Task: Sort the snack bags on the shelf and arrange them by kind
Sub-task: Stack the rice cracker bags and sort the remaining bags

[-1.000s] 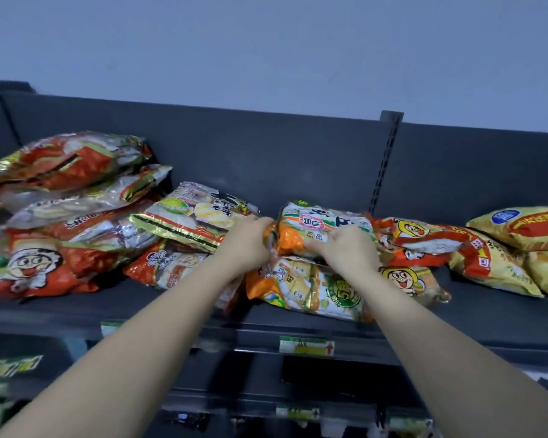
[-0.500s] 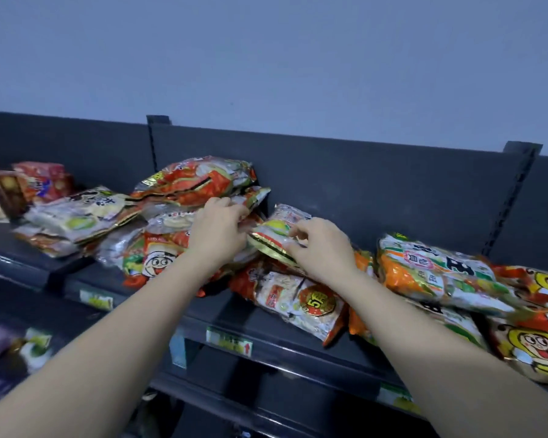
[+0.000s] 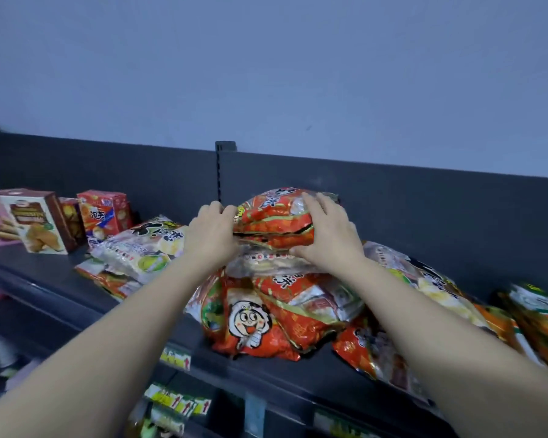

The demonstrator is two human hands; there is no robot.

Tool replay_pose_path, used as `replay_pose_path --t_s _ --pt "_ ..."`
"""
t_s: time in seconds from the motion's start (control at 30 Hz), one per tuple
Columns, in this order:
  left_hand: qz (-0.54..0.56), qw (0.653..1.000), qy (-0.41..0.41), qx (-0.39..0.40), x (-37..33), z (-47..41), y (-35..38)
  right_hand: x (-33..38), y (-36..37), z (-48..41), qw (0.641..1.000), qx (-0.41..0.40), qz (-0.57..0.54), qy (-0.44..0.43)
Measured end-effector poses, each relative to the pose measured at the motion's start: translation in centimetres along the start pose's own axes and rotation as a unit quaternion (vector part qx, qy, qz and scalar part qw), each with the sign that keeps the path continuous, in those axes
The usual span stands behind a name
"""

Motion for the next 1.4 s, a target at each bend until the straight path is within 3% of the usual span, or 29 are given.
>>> replay_pose_path --t_s 0.2,0.33,0.47,0.63,0.73,0.87,1.0,1.13,1.2,1.27,1.33,1.4 --pt "-0.031 0.991 -0.056 0.117 5.8 -2.5 6.8 0.3 2.6 -2.8 1.0 -0.008 0.02 0.014" --pt "-0.041 0.954 -0.152 0.256 10.2 -1.0 12.2 1.6 4.2 -3.7 0.999 -0.045 0.026 -0.008" --pt "-0.047 0.943 -0.17 0.282 12.2 -0.3 14.5 2.5 6.0 -4.6 0.997 -0.051 0.049 -0.009" --pt "-0.096 0.972 -0.16 0.142 13.7 -1.6 11.6 3.2 7.7 -5.6 0.997 -0.046 0.047 -0.028" --pt "-0.09 0.974 -0.198 0.067 14.7 -1.0 9.6 2.8 8.2 -5.9 0.998 -0.047 0.029 -0.03" --pt "0.027 0.951 -0.308 -0.009 17.0 0.1 7.4 2.5 8.2 -5.8 0.998 -0.045 0.0 -0.045" --pt "0.139 0.902 -0.392 -0.112 19.2 0.0 4.2 3.5 9.6 -5.8 0.997 0.013 -0.003 -0.077" --pt "0.203 0.897 -0.314 -0.237 18.0 -1.7 0.8 5.1 12.5 -6.4 0.988 0.132 -0.062 -0.053" --pt "0.233 0.907 -0.232 -0.262 16.0 -2.5 0.0 6.1 13.8 -6.6 0.96 0.194 -0.197 0.03" --pt "0.265 0.919 -0.146 -0.252 14.3 -3.1 0.5 5.8 14.7 -7.7 0.878 0.147 -0.426 0.161" --pt "0.296 0.931 -0.064 -0.205 13.3 -3.1 2.2 5.2 14.7 -8.8 0.801 0.061 -0.548 0.232" --pt "0.295 0.943 -0.015 -0.155 12.9 -2.7 4.0 5.4 14.3 -9.6 0.796 0.019 -0.561 0.225"
Point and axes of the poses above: each hand's wrist, its own z-axis away from the middle knuckle, its own y-axis out of the palm, x = y × z, the point moved 8 cm from there along -z, towards the middle knuckle, and after that the axes turned 13 degrees about -z, right-handed, at the moved point
